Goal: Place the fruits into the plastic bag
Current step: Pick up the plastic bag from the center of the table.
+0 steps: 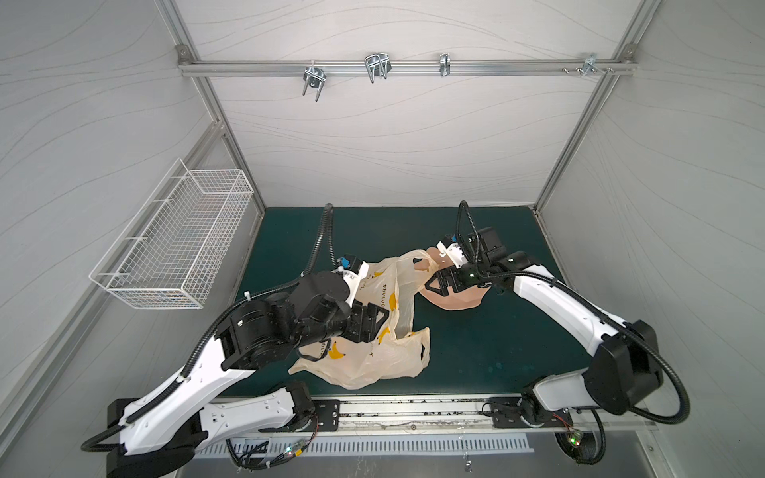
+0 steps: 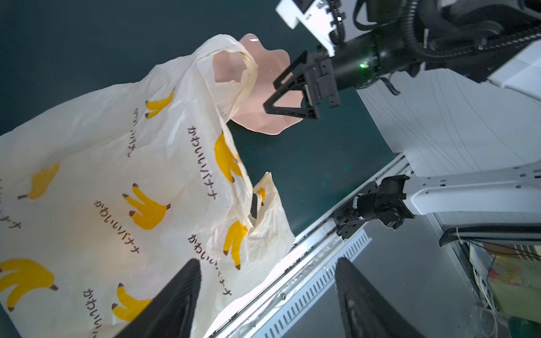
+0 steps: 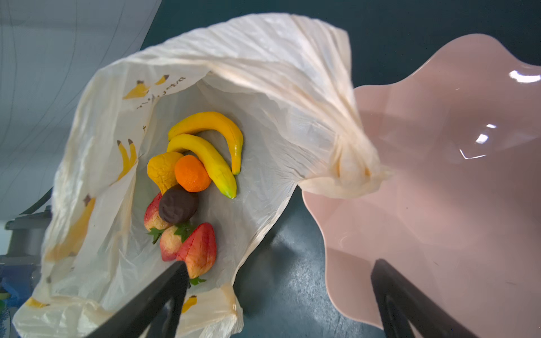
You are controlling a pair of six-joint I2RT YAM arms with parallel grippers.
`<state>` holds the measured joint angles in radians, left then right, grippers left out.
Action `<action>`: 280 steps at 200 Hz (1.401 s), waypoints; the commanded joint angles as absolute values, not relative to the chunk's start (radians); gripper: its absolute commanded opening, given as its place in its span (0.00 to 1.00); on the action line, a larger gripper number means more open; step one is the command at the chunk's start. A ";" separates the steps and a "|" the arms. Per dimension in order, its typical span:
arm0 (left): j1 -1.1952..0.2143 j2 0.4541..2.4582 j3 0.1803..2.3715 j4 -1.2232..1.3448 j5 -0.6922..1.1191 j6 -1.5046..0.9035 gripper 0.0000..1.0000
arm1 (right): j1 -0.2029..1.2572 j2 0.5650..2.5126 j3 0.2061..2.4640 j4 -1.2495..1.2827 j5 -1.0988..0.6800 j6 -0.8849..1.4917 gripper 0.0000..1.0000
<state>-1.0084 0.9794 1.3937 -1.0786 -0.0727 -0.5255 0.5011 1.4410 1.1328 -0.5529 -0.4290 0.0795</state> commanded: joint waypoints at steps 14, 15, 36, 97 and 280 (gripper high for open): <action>-1.045 1.198 1.522 -1.172 0.080 -0.305 0.76 | 0.470 1.479 1.164 -0.499 -0.530 0.072 0.99; -1.046 1.204 1.524 -1.173 0.081 -0.301 0.76 | 0.470 1.479 1.164 -0.497 -0.532 0.073 0.99; -1.082 1.304 1.542 -1.180 0.132 -0.243 0.76 | 0.454 1.483 1.150 -0.470 -0.573 0.099 0.99; -1.108 1.498 1.558 -1.223 0.042 -0.189 0.76 | 0.448 1.502 1.148 -0.468 -0.600 0.094 0.99; -1.121 1.641 1.408 -1.089 0.148 -0.198 0.14 | 0.448 1.567 1.154 -0.407 -0.648 0.147 0.99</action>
